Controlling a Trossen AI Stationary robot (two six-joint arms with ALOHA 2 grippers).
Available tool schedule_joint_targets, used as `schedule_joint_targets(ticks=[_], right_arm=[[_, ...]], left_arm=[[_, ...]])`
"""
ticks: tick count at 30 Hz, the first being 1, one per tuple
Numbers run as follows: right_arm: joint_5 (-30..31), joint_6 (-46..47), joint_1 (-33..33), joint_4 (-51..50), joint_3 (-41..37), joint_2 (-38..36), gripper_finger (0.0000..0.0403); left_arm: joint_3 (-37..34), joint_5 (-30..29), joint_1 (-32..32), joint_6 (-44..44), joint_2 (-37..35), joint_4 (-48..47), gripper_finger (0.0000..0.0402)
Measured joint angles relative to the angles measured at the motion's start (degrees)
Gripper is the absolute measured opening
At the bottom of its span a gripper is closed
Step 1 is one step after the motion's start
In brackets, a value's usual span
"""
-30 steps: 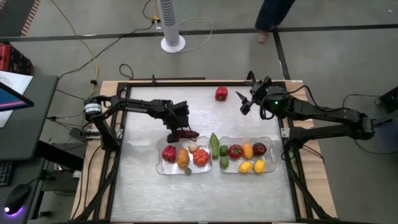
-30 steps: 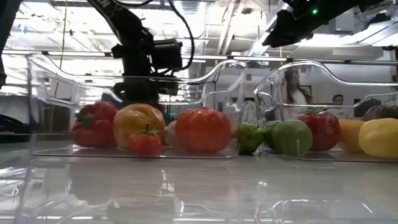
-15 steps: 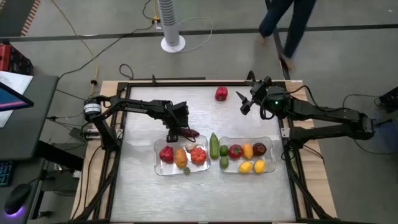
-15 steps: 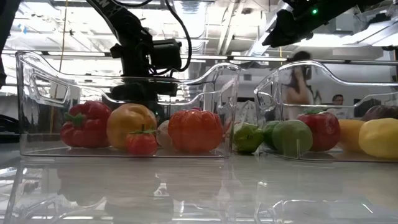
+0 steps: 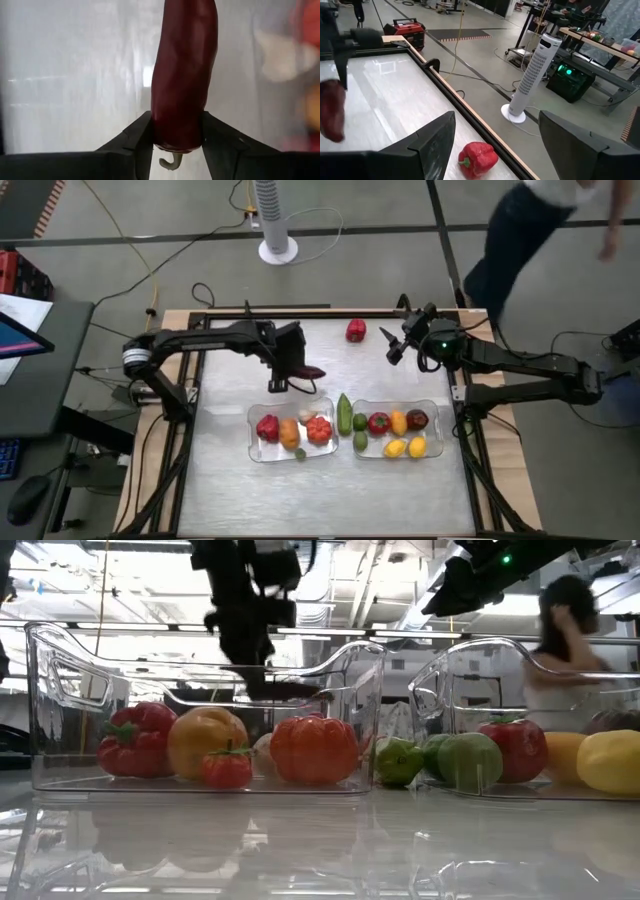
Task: Sort produce into baskets
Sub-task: Put the red chili pepper into the left transparent bin, then put the red bell pepper into the left transparent bin
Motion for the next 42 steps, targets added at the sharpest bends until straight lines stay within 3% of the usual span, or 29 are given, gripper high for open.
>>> schedule_joint_targets(ticks=[2, 6, 8, 13, 21, 27, 30, 34, 39, 42], right_arm=[[0.0, 0.0, 0.01, -0.1, 0.0, 0.0, 0.0311], [0.0, -0.02, 0.02, -0.32, 0.0, 0.0, 0.0311], [0.0, 0.0, 0.0, -0.21, 0.0, 0.0, 0.0311], [0.0, 0.29, 0.0, 0.01, 0.0, -0.01, 0.0311], [0.02, 0.42, 0.0, -0.17, 0.0, -0.02, 0.0311], [-0.62, 0.55, 0.0, -1.84, 0.0, -0.02, 0.0311], [-3.89, 0.71, -0.01, -1.71, 0.0, 0.13, 0.0311], [-4.7, 3.2, -0.77, 2.37, 0.04, 3.93, 0.0311], [-5.61, 4.5, -4.38, 11.24, 0.04, 16.6, 0.0311], [-5.57, 4.2, -6.98, 16.38, 0.44, 25.33, 0.0311]], left_arm=[[0.87, 2.51, -0.02, -0.6, -2.12, -0.46, 0.0126], [0.71, 17.68, -1.46, -5.01, -5.38, -0.52, 0.0123], [-0.24, 19.47, -3.46, -8.1, -5.76, -0.19, 0.0127], [-3.79, 10.35, -9.46, -13.03, -5.5, 0.1, 0.0159], [-6.42, 8.64, -12.81, -18.86, -5.41, 3.22, 0.0238], [-4.85, 0.51, -13.01, -15.62, -7.45, 4.6, 0.0261], [-8.12, 0.62, -14.17, -11.66, -10.63, 13.69, 0.0254], [-19.09, 3.55, -14.68, -6.72, -16.98, 32.45, 0.0238], [-31.9, 2.87, -13.32, -4.22, -25.77, 55.35, 0.0218], [-35.21, 1.71, -12.76, -4.05, -31.77, 62.71, 0.0209]])
